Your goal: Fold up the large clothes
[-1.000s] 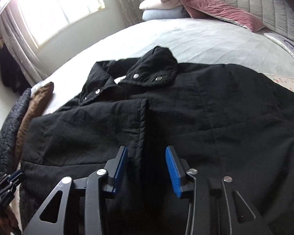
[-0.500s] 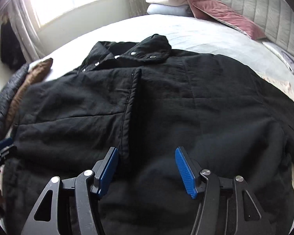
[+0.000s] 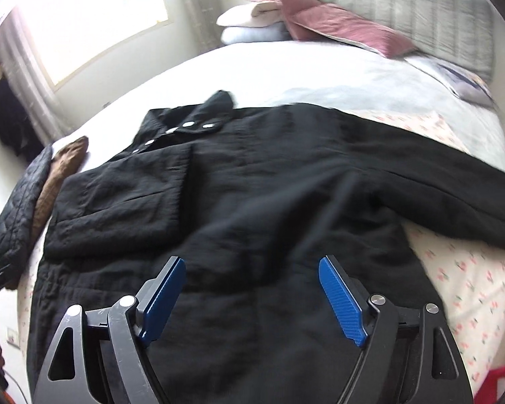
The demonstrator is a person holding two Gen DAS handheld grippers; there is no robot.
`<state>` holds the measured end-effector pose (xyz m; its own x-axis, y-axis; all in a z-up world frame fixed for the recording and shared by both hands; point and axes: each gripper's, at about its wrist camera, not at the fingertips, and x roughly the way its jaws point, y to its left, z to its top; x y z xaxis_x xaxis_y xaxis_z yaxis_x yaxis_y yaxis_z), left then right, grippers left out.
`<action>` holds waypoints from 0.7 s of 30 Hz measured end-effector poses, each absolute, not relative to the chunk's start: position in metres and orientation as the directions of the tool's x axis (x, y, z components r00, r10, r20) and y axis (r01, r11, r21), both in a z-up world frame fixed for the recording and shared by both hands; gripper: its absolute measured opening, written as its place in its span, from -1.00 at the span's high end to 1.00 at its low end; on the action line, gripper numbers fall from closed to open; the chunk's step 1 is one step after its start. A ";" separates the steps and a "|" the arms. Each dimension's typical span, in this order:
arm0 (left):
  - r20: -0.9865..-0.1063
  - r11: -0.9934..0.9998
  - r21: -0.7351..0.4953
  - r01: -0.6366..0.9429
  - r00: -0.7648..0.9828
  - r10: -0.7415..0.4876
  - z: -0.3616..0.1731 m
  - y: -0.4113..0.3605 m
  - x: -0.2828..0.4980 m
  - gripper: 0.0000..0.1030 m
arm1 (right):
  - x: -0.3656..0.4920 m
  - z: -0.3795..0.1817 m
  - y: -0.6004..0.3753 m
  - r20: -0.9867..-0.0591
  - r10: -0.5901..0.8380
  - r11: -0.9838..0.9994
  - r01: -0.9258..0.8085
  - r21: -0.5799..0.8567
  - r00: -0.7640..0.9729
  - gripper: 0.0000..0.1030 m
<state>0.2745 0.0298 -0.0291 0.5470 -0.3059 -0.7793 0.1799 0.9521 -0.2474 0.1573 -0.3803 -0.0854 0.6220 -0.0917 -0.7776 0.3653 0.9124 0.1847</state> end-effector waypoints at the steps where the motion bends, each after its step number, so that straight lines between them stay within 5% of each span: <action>1: -0.773 0.955 -0.247 0.164 0.561 -0.296 -0.029 0.029 0.270 -0.98 | 0.153 -0.086 -0.391 -0.781 -0.099 0.901 0.389 0.193 0.617 -0.61; 21: -0.801 0.940 -0.215 0.265 0.502 -0.325 -0.108 -0.024 0.251 -0.98 | 0.058 -0.150 -0.572 -0.760 -0.120 0.436 0.722 0.538 0.638 -0.62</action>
